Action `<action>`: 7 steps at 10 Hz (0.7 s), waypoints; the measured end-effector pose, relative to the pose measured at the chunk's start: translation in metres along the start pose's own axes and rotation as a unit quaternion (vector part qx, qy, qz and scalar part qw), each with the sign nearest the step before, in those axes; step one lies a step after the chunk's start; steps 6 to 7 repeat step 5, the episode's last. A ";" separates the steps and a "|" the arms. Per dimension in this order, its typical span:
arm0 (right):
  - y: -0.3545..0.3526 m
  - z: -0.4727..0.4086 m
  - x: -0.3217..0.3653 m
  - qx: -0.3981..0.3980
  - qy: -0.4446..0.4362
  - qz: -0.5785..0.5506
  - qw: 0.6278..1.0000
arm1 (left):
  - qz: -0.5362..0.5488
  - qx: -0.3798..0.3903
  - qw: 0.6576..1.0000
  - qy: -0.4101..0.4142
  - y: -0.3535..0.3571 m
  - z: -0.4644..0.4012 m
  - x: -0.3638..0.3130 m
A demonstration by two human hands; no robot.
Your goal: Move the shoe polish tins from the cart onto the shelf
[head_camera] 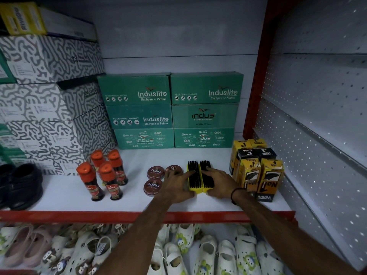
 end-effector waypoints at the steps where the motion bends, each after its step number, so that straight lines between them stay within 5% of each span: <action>1: 0.000 -0.001 0.001 -0.001 0.001 0.005 1.000 | -0.002 -0.001 1.000 0.000 0.000 0.000 0.002; 4: -0.014 0.000 0.000 0.070 -0.011 -0.004 0.997 | 0.002 0.024 1.000 0.013 -0.011 -0.005 0.007; 7: -0.040 -0.002 0.008 0.040 -0.018 0.016 0.999 | 0.010 -0.031 0.999 0.019 -0.035 -0.007 0.009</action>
Point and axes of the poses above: each hand's wrist, its own z-axis away from the middle knuckle, its own y-axis out of the palm, x = y × z, the point moved 3 cm from there along -z, towards the middle knuckle, and after that the axes turned 10 degrees about z, right-handed, at the moved point
